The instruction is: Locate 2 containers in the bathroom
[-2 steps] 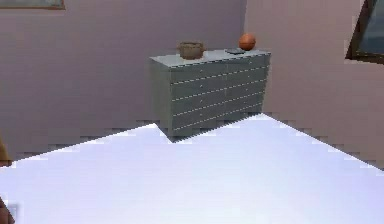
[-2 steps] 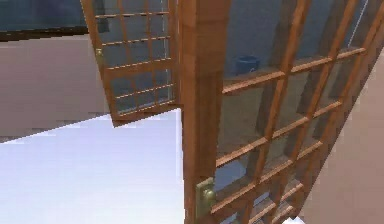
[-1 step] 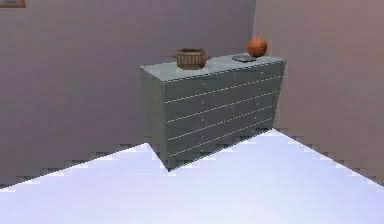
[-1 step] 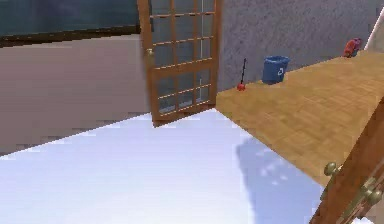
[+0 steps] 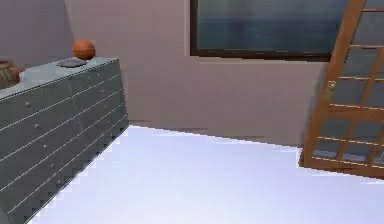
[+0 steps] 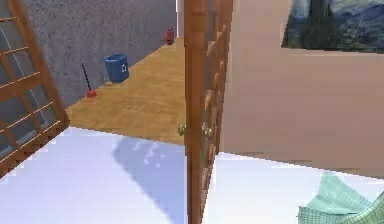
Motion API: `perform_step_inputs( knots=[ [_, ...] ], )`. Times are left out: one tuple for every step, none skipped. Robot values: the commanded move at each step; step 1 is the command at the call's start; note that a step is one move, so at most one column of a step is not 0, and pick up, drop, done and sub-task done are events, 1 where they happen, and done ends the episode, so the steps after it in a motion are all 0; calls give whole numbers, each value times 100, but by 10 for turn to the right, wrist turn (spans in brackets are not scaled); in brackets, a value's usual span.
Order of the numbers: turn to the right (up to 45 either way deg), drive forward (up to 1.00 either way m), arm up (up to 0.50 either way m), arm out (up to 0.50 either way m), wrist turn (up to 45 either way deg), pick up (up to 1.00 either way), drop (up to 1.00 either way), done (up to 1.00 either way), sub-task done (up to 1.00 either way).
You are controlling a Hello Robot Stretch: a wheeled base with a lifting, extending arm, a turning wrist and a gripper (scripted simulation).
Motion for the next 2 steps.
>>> perform_step_inputs(
  knots=[
    [450,0,0,0,0,0,0,0,0],
    [0,100,0,0,0,0,0,0,0]
  ],
)
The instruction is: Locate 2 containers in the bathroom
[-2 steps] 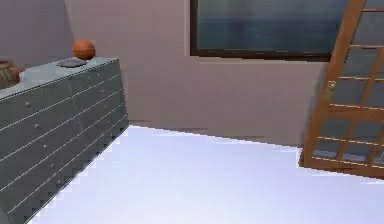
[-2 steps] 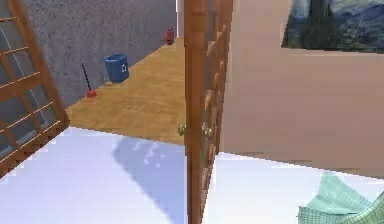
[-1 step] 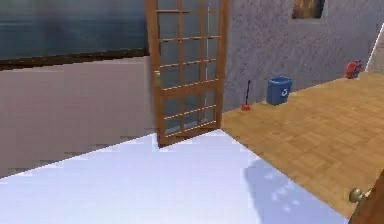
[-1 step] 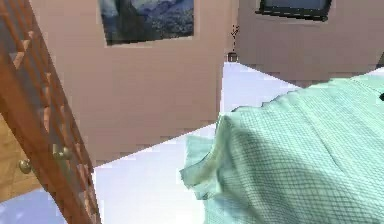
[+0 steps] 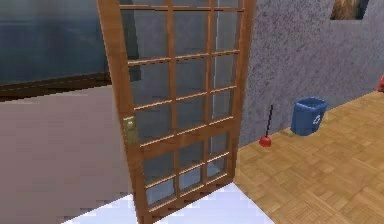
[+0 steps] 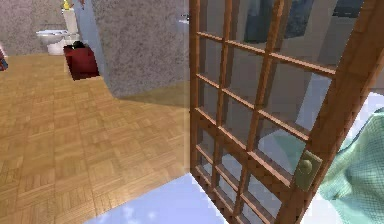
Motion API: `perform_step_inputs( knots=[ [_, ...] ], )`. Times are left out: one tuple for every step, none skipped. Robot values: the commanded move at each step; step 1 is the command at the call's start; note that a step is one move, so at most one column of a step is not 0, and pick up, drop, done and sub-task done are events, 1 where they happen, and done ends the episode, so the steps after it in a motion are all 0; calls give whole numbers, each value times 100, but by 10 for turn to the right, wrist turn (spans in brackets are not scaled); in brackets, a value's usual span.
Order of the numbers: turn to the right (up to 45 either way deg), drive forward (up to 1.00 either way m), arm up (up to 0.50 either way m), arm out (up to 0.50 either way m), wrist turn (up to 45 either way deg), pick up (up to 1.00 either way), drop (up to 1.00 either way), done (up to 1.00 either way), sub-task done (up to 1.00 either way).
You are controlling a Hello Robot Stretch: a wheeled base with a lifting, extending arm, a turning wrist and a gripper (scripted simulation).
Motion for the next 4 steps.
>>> perform_step_inputs(
  knots=[
    [30,0,0,0,0,0,0,0,0],
    [0,10,0,0,0,0,0,0,0],
    [390,0,0,0,0,0,0,0,0],
    [0,100,0,0,0,0,0,0,0]
  ],
)
